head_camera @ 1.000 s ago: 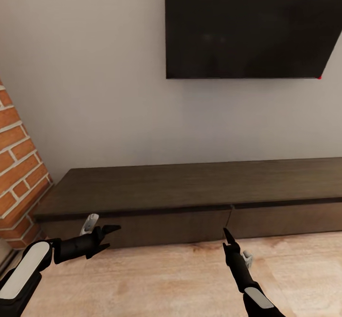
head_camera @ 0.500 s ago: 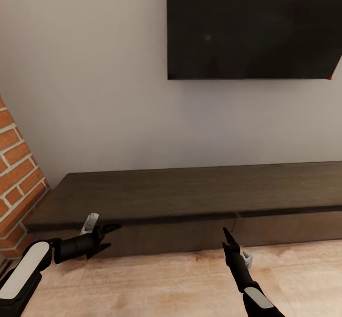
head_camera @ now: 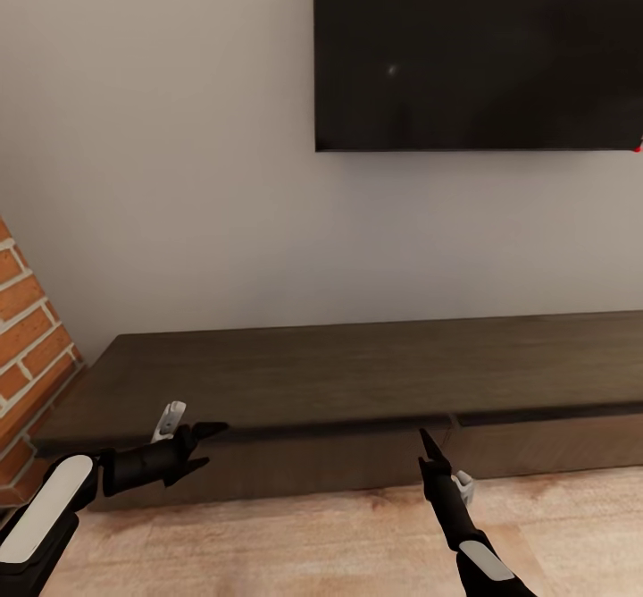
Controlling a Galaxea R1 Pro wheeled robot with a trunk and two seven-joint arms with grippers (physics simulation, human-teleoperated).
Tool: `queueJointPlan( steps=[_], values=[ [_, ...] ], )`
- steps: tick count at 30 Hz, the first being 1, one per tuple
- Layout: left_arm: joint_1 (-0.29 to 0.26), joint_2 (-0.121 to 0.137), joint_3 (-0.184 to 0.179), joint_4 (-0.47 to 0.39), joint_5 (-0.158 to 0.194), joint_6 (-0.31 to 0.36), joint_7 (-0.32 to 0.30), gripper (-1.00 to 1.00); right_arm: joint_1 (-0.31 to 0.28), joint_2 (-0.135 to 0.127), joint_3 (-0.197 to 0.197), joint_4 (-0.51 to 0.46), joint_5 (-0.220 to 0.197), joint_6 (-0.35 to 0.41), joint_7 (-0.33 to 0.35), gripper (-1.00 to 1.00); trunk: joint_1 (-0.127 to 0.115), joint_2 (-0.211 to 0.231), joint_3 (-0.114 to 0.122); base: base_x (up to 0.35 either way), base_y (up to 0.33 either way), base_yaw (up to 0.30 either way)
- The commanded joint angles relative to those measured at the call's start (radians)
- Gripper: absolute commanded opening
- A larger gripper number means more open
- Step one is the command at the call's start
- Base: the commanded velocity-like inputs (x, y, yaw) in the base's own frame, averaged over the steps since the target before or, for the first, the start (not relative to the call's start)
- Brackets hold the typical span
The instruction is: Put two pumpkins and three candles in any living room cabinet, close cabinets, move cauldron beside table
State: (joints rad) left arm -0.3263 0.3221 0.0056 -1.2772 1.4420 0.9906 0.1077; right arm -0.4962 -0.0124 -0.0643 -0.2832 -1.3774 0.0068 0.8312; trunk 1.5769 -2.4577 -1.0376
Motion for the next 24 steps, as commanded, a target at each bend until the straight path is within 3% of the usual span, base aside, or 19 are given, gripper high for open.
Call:
queueJointPlan(
  steps=[1, 18, 24],
  values=[
    [0.0, 0.0, 0.001, -0.001, 0.011, 0.003, 0.01, 1.0, -0.001, 0.0, -0.002, 0.001, -0.002, 0.001, 0.004, 1.0, 0.0, 0.0, -0.001, 0.105, 0.0, 0.0],
    [0.0, 0.0, 0.001, -0.001, 0.011, 0.003, 0.01, 1.0, -0.001, 0.0, -0.002, 0.001, -0.003, 0.001, 0.001, 1.0, 0.0, 0.0, -0.001, 0.068, 0.0, 0.0],
    [0.0, 0.0, 0.001, -0.001, 0.011, 0.003, 0.01, 1.0, -0.001, 0.0, -0.002, 0.001, -0.004, 0.0, -0.038, 1.0, 0.0, 0.0, -0.001, 0.008, 0.0, 0.0]
  ],
)
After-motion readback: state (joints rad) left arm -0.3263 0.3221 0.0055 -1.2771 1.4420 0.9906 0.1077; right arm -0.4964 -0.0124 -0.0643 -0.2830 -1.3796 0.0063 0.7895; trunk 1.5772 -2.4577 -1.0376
